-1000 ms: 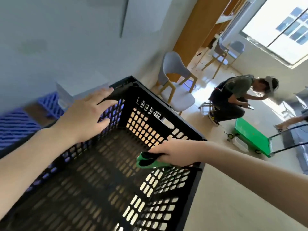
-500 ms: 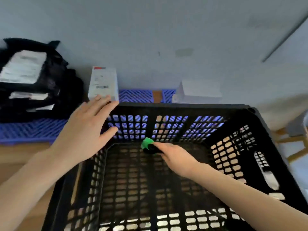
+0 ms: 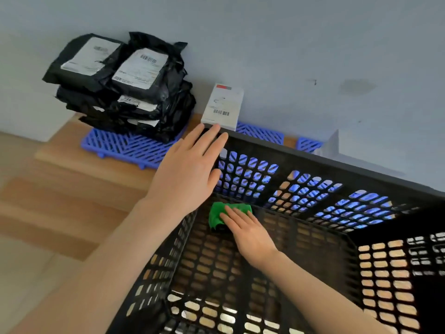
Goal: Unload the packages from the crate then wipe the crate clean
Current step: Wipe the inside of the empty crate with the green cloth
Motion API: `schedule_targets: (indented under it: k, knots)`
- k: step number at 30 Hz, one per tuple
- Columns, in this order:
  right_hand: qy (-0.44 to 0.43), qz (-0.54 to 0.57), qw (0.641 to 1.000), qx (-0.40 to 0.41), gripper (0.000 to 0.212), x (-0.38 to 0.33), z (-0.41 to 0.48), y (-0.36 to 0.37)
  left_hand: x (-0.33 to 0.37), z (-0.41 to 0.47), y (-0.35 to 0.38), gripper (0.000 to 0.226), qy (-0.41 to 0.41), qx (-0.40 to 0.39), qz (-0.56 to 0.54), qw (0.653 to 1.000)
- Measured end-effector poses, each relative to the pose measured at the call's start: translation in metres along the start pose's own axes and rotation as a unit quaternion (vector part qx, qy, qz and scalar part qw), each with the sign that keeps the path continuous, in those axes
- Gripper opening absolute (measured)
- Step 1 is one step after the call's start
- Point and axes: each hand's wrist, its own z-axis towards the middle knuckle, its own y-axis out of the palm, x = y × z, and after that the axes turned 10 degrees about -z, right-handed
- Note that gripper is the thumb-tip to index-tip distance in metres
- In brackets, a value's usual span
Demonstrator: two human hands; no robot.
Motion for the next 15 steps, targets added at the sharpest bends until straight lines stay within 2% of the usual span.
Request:
schedule_targets:
  k: [2, 4, 11, 15]
  knots:
    - [-0.016, -0.019, 0.999, -0.036, 0.069, -0.005, -0.001, 0.016, 0.001, 0.0, 0.0, 0.065, -0.005, -0.004, 0.015, 1.0]
    - [-0.023, -0.051, 0.998, -0.036, 0.073, -0.002, 0.002, 0.022, 0.001, 0.0, 0.0, 0.065, -0.01, -0.01, 0.037, 0.999]
    - [-0.072, -0.05, 0.996, 0.031, 0.078, 0.015, 0.021, 0.048, 0.007, 0.002, 0.0, 0.063, -0.053, 0.004, 0.093, 0.994]
    - [-0.02, 0.036, 0.994, 0.105, 0.075, 0.016, 0.034, 0.053, 0.011, 0.004, 0.002, 0.061, -0.061, 0.013, 0.091, 0.994]
